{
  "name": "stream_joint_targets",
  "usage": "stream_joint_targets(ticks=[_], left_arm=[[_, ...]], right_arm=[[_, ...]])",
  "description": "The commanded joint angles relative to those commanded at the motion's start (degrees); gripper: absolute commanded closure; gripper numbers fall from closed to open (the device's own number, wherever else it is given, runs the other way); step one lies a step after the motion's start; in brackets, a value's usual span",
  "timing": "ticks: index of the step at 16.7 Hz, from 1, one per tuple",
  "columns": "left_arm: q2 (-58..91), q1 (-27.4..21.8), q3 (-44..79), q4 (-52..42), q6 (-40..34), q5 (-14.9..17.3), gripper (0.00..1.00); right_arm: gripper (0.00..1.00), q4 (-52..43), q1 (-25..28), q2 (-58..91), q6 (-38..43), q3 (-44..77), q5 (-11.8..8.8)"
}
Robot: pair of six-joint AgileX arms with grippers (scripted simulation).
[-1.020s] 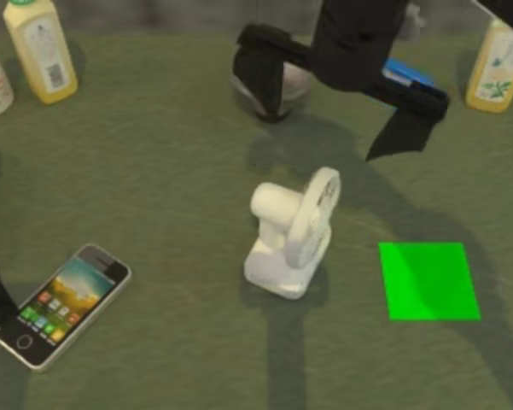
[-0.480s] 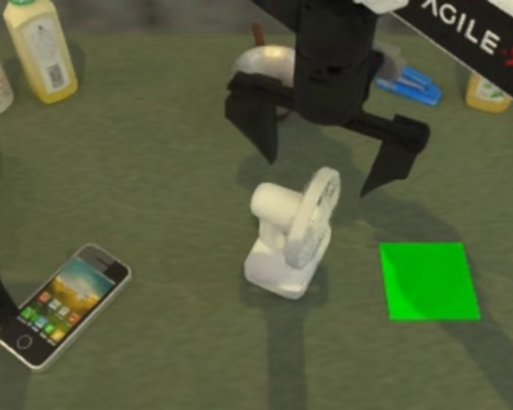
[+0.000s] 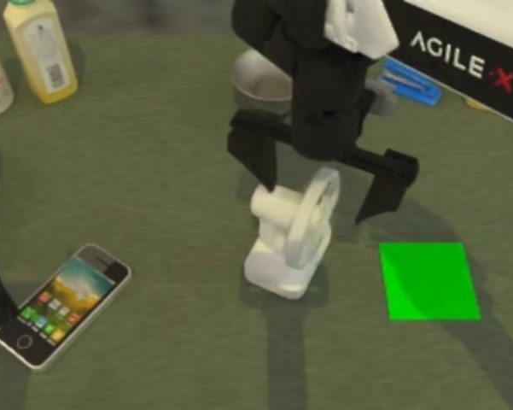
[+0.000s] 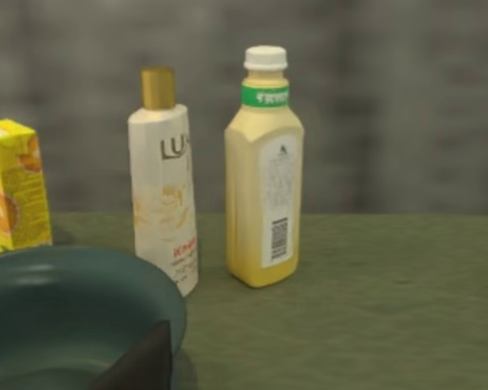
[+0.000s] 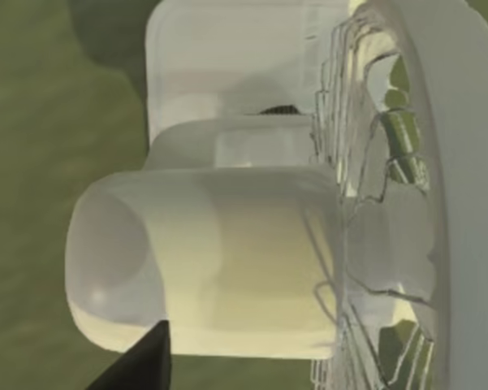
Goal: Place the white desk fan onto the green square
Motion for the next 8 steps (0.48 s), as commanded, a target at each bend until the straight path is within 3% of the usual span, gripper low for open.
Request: stream_joint_targets(ticks=[6, 8], left_arm=[[0.0, 0.0, 0.0, 0.0, 0.0, 0.0, 0.0], [0.0, 0.0, 0.0, 0.0, 0.0, 0.0, 0.0]], right_arm=[[0.0, 2.1, 0.1, -0.4, 0.1, -2.2, 0.0], [0.15, 2.1, 0.1, -0.4, 0.1, -2.2, 0.0]])
